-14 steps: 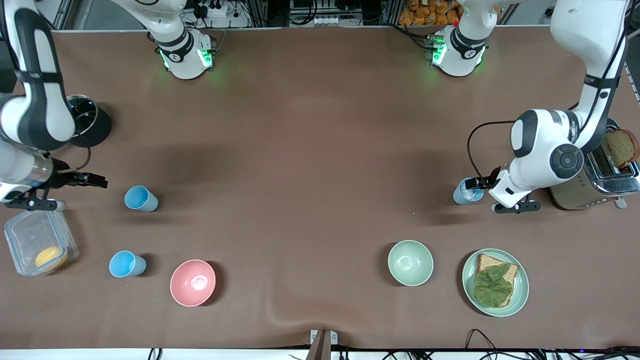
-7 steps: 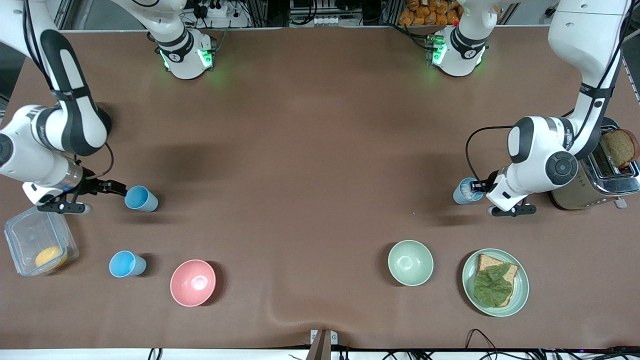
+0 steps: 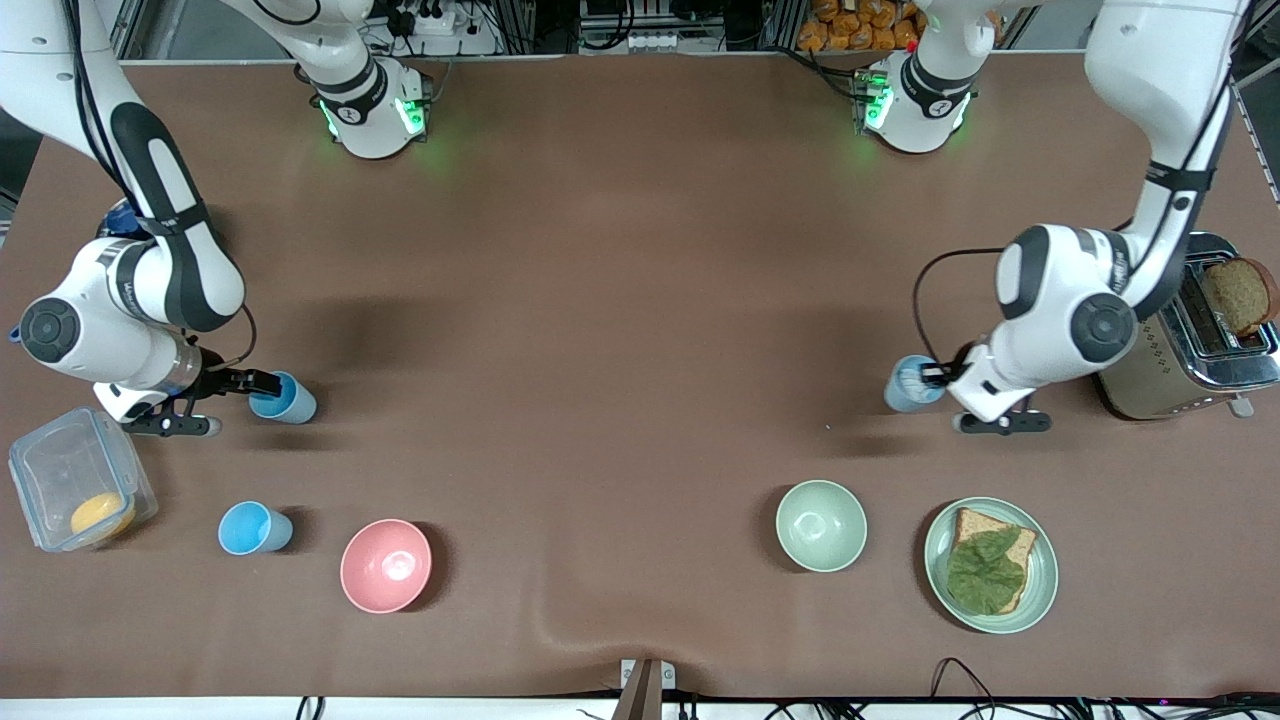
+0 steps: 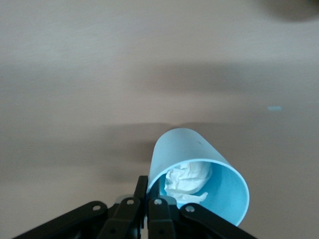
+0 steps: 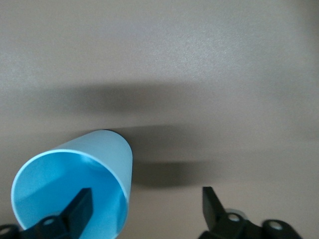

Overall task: Stack blue cups with both arms
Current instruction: 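Carry both blue cups toward the middle of the table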

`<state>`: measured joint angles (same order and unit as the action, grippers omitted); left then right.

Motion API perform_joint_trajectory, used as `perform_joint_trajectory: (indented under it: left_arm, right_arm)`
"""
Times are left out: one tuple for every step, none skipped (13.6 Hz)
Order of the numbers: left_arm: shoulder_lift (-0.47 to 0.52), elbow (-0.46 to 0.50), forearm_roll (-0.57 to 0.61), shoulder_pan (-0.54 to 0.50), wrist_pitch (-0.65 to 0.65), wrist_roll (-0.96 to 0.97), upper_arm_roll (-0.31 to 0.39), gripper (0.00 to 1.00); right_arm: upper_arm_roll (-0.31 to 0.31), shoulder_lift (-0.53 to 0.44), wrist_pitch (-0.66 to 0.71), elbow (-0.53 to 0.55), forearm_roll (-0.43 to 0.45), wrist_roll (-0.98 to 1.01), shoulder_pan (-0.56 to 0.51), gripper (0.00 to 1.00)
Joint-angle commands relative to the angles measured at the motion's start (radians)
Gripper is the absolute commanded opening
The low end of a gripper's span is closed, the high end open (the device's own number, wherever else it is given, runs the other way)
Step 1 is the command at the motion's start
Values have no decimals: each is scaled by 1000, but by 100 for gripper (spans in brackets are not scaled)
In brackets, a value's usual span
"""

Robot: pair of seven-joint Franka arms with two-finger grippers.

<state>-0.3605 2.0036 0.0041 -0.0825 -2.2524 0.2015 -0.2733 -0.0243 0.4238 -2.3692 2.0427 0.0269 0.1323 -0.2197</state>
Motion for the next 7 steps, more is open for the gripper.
perform_joint_trajectory:
  left_arm:
    - [28, -67, -42, 13, 45, 236, -159, 0]
    - [9, -101, -41, 38, 46, 339, -206, 0]
    - [-15, -133, -41, 85, 47, 405, -220, 0]
    - [-41, -161, -42, 146, 47, 473, -224, 0]
    - [-69, -186, -33, 212, 43, 555, -222, 0]
    - [-110, -233, -27, 283, 40, 641, -219, 0]
    - [-150, -277, -21, 337, 40, 724, -216, 0]
  right_arm:
    - [0, 3, -10, 2, 21, -7, 9, 0]
    - [0, 3, -8, 2, 21, -7, 10, 0]
    - [0, 1, -5, 2, 21, -7, 10, 0]
    - [-2, 1, -4, 2, 21, -8, 10, 0]
    - [-2, -3, -4, 1, 19, -10, 10, 0]
    - [-3, -11, 1, 1, 15, -11, 10, 0]
    - [-3, -23, 10, -2, 13, -13, 10, 0]
